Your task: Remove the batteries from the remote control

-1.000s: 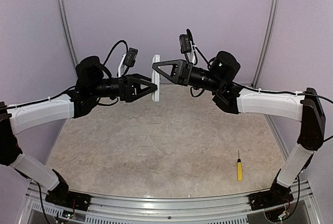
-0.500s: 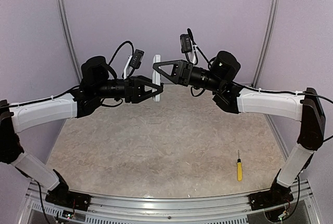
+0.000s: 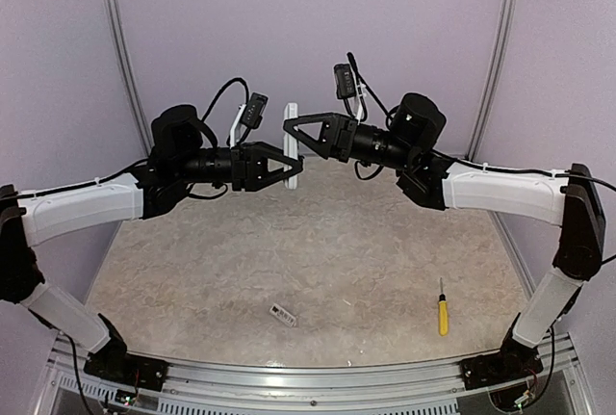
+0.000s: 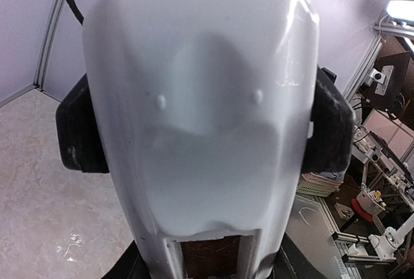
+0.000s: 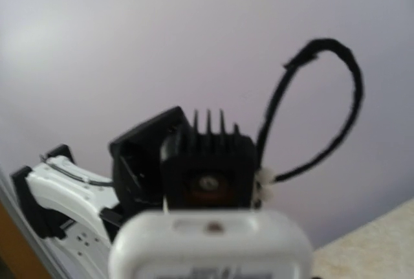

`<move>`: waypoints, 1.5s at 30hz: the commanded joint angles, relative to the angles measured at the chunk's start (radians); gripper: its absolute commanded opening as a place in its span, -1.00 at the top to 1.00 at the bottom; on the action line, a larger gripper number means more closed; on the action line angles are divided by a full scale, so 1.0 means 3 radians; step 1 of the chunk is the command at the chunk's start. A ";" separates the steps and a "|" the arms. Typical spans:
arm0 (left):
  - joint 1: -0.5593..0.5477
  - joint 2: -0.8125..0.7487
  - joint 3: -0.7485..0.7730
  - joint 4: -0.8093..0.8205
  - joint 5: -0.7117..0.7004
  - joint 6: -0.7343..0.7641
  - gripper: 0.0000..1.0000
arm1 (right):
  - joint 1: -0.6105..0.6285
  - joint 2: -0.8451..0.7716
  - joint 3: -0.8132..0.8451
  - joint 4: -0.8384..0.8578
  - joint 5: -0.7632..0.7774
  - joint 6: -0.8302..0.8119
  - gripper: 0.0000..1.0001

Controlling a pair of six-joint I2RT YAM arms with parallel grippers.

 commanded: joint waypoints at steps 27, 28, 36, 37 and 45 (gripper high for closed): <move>0.0049 0.0084 -0.0041 -0.1288 -0.1255 0.0647 0.27 | -0.0013 -0.0998 -0.0332 -0.2176 0.2365 -0.1318 -0.99; 0.0049 0.0091 -0.0034 -0.1293 -0.1254 0.0645 0.27 | -0.0014 -0.0992 -0.0323 -0.2196 0.2376 -0.1324 -0.99; 0.0049 0.0085 0.0000 -0.1300 -0.1198 0.0651 0.22 | -0.0015 -0.0988 -0.0327 -0.2232 0.2446 -0.1376 -0.99; 0.0049 0.0094 0.0025 -0.1347 -0.1245 0.0660 0.22 | -0.0012 -0.0991 -0.0331 -0.2234 0.2454 -0.1381 -0.99; -0.0139 0.0417 0.0462 -0.2821 -0.2702 0.0523 0.21 | -0.0015 -0.1011 -0.0356 -0.2531 0.2934 -0.1393 -0.99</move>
